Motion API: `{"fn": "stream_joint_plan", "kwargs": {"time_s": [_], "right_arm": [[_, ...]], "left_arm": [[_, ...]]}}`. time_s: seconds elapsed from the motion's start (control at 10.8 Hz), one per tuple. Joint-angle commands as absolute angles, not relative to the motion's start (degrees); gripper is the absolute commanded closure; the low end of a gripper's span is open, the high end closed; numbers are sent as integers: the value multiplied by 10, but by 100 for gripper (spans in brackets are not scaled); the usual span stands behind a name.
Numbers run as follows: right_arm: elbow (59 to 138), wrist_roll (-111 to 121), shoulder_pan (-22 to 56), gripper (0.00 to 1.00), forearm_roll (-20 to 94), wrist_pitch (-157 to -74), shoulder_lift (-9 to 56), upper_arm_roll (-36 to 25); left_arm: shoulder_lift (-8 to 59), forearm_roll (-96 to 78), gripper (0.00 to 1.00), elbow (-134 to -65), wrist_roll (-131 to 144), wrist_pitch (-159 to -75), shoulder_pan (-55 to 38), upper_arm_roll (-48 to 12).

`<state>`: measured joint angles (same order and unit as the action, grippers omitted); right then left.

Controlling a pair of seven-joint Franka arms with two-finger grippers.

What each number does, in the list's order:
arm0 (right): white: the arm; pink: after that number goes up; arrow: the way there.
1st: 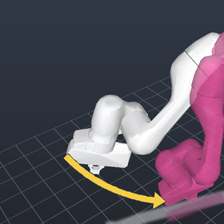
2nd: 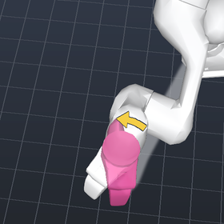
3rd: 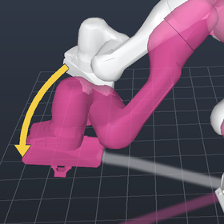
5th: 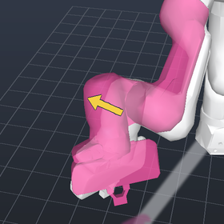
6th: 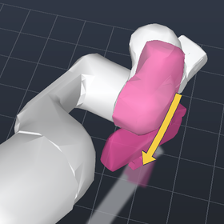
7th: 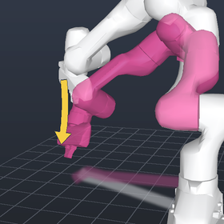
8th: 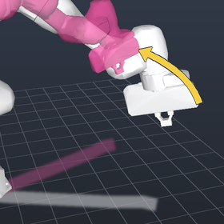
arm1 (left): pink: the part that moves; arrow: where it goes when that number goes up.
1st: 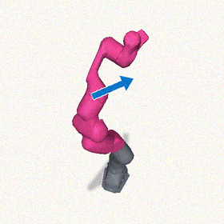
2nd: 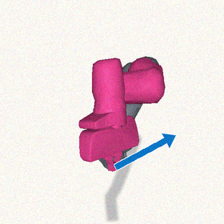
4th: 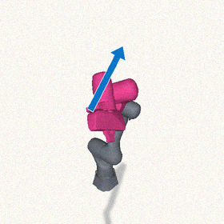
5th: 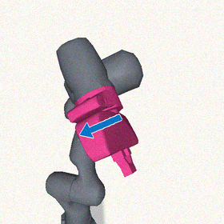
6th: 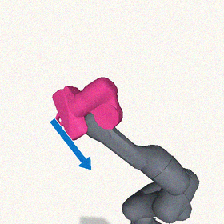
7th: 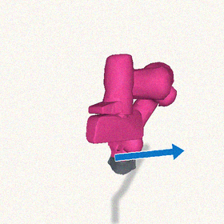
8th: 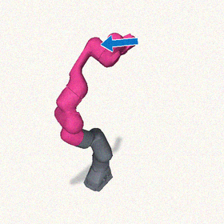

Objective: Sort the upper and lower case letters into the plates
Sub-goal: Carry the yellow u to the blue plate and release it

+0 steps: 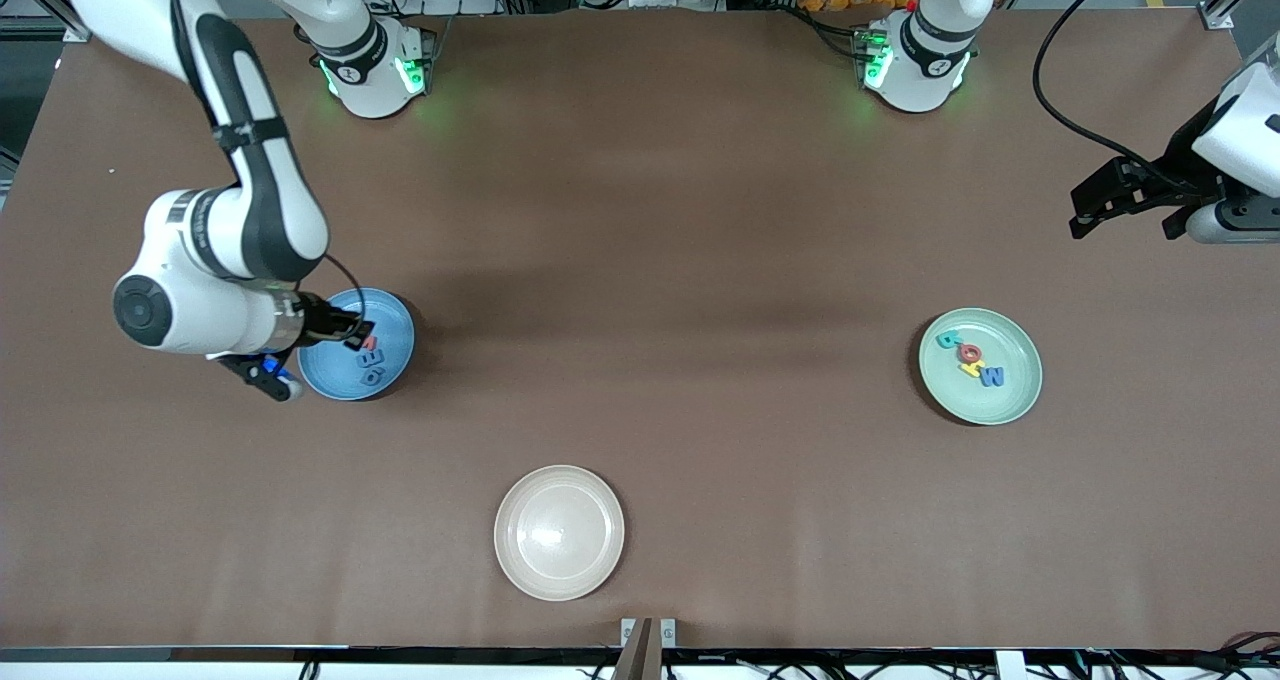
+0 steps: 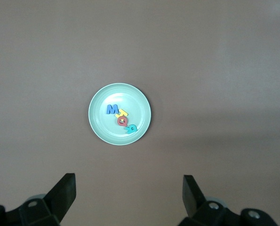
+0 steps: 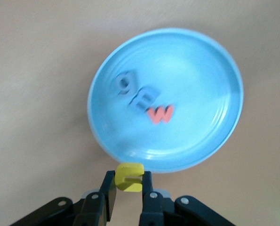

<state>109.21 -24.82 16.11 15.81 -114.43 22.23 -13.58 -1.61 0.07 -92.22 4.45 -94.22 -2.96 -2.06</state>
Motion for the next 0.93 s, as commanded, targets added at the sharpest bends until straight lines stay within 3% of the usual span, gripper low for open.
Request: {"fn": "stream_joint_plan", "kwargs": {"time_s": [0.0,0.09,0.19,0.28,0.56,0.84], "right_arm": [[1110,-230,146,100,148,-1180,232,-132],[1114,-235,147,76,148,-1186,232,-132],[1114,-235,145,20,148,-1181,232,-132],[1112,-229,142,0,148,-1176,228,-133],[1034,-230,143,0,137,-1067,207,-134],[972,-228,143,0,121,-969,138,-140]], "left_arm": [[-24,-14,0,-930,34,-933,-26,-21],[-25,-14,0,-933,34,-934,-26,-21],[-26,-14,0,-936,34,-933,-26,-21],[-27,-14,0,-938,34,-933,-26,-21],[-31,-14,0,-945,34,-933,-26,-21],[-39,-14,0,-947,35,-933,-25,-21]]}}
